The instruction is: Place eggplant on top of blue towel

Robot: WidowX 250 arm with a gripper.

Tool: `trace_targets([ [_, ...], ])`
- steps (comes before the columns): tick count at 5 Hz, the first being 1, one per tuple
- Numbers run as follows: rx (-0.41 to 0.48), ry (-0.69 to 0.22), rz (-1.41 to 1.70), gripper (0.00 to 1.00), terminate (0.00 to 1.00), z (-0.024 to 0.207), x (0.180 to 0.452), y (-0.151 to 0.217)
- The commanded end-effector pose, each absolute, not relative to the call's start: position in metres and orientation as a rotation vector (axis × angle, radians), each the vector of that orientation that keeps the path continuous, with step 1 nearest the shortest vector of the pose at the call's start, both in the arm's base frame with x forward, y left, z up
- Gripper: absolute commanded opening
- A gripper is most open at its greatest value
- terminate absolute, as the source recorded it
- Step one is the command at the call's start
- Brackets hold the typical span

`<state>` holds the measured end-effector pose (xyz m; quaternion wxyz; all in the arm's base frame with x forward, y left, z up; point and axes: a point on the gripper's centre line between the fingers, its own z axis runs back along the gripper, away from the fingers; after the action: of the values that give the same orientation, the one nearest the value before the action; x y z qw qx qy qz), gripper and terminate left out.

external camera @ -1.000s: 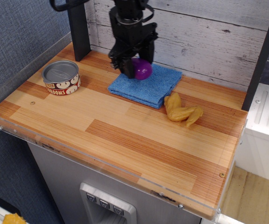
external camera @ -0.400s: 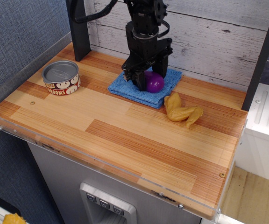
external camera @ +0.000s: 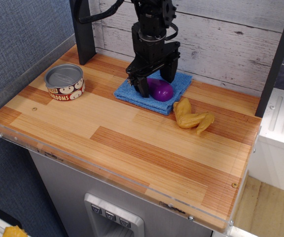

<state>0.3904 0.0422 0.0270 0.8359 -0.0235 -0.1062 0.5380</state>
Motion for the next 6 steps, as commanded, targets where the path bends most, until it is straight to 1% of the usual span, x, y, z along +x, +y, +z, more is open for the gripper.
trace_targets([
  [1,-0.088,-0.339,1.102,1.00,0.00,0.094,0.393,0.036],
  [2,-0.096,-0.359,1.028,1.00,0.00,0.114,0.374,0.040],
  [3,-0.035,-0.382,0.898,1.00,0.00,0.129,0.354,0.035],
  [4,-0.028,-0.397,0.805,1.00,0.00,0.139,0.330,0.026],
  [5,-0.075,-0.346,0.639,1.00,0.00,0.140,0.310,0.014],
  [6,-0.086,-0.298,0.509,1.00,0.00,0.146,0.290,-0.002],
])
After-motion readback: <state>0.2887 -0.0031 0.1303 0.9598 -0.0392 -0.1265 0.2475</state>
